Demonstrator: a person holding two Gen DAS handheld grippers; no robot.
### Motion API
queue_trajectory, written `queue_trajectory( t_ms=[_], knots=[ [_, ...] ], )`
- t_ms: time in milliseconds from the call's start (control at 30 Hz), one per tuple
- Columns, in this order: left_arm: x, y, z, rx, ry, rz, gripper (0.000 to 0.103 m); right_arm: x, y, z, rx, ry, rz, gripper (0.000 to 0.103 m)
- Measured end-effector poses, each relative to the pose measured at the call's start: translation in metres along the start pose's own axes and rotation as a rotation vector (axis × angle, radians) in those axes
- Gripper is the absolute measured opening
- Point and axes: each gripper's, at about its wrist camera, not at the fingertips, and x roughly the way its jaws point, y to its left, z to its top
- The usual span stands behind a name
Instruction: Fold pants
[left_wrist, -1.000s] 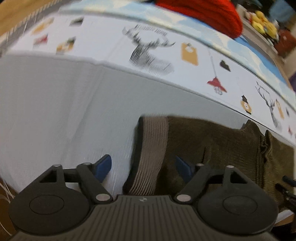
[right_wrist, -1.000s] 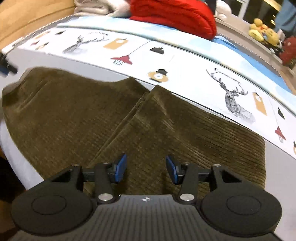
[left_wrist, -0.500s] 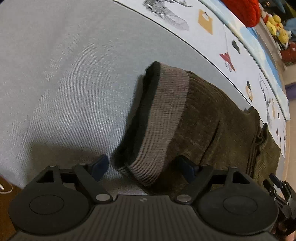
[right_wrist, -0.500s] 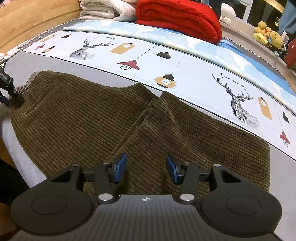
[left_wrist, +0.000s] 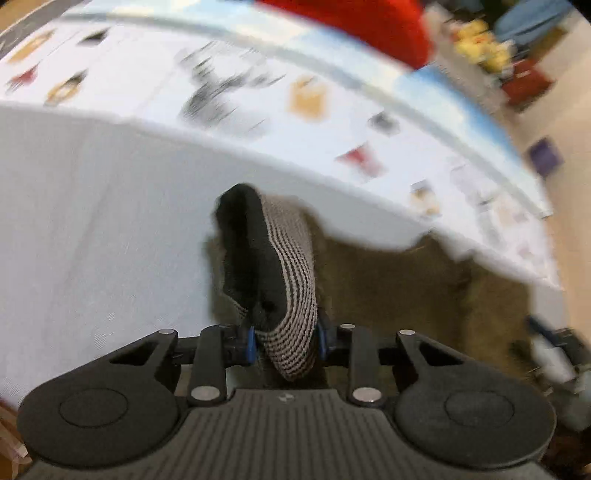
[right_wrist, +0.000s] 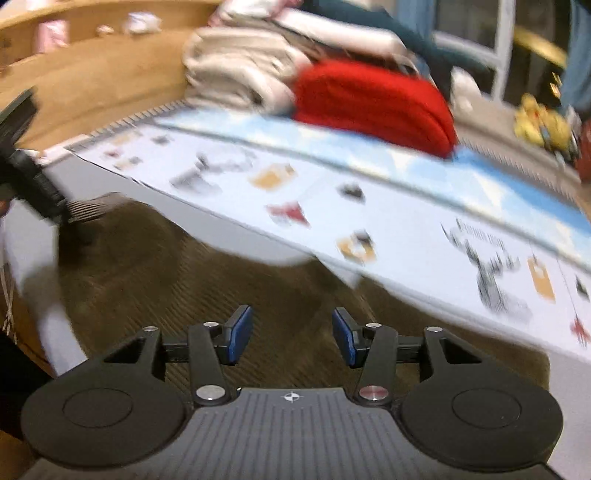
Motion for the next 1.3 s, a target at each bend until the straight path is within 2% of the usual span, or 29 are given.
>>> queue_trajectory(
  t_ms=[67,167,267,333,467,533,633,700,733,800,833,867,900,967,1067,1133,1167,1200,1233,1300],
  knots=[
    [-0.007,-0.027,0.004,0.041,-0.039,-0.073,0.032,-0.005,0.015,0.003,-0.047,-0.057,0.047,0.065],
    [-0.004,-0.074,0.01,0.115,-0.059,-0.153,0.032,-0.011,0.037,0.006,-0.119,-0.113,0.103,0.075],
    [0.008,-0.125,0.009,0.189,-0.047,-0.214,0.032,-0.015,0.052,0.005,-0.176,-0.131,0.117,0.081],
    [0.021,-0.16,0.006,0.246,-0.029,-0.225,0.032,-0.014,0.053,0.005,-0.172,-0.121,0.098,0.083],
    [0.048,-0.228,-0.008,0.363,0.03,-0.262,0.032,-0.014,0.035,0.005,-0.074,-0.093,0.05,0.083],
    [0.059,-0.253,-0.016,0.428,0.048,-0.266,0.032,-0.012,0.02,0.004,0.016,-0.051,0.017,0.092],
    [0.074,-0.281,-0.029,0.516,0.086,-0.274,0.033,-0.006,-0.007,0.002,0.142,0.009,-0.037,0.092],
    [0.08,-0.291,-0.034,0.553,0.102,-0.282,0.038,-0.004,-0.021,-0.001,0.187,0.037,-0.058,0.086],
    [0.082,-0.294,-0.036,0.56,0.113,-0.297,0.044,-0.001,-0.03,-0.004,0.211,0.061,-0.077,0.074],
    [0.084,-0.297,-0.034,0.549,0.118,-0.358,0.043,0.003,-0.047,-0.01,0.27,0.111,-0.059,0.052],
    [0.079,-0.294,-0.032,0.532,0.098,-0.388,0.045,0.005,-0.058,-0.014,0.317,0.142,-0.06,0.041],
    [0.073,-0.291,-0.028,0.51,0.067,-0.411,0.045,0.005,-0.068,-0.018,0.355,0.154,-0.066,0.035],
    [0.071,-0.291,-0.023,0.485,0.035,-0.428,0.045,0.003,-0.079,-0.021,0.397,0.161,-0.07,0.033],
    [0.063,-0.282,-0.011,0.416,-0.028,-0.45,0.045,-0.011,-0.101,-0.023,0.477,0.116,-0.058,0.028],
    [0.056,-0.266,0.002,0.311,-0.087,-0.45,0.045,-0.058,-0.128,-0.023,0.538,-0.085,-0.076,0.026],
    [0.057,-0.262,0.006,0.294,-0.1,-0.426,0.045,-0.085,-0.15,-0.031,0.608,-0.171,-0.137,0.026],
    [0.059,-0.263,0.006,0.306,-0.093,-0.412,0.045,-0.097,-0.164,-0.041,0.657,-0.182,-0.19,0.025],
    [0.062,-0.265,0.004,0.326,-0.077,-0.396,0.045,-0.102,-0.175,-0.051,0.694,-0.164,-0.236,0.026],
    [0.066,-0.268,0.001,0.356,-0.055,-0.374,0.046,-0.103,-0.187,-0.066,0.743,-0.109,-0.291,0.028],
    [0.073,-0.273,-0.005,0.425,-0.009,-0.318,0.049,-0.095,-0.211,-0.099,0.87,0.055,-0.307,0.039]
  ],
)
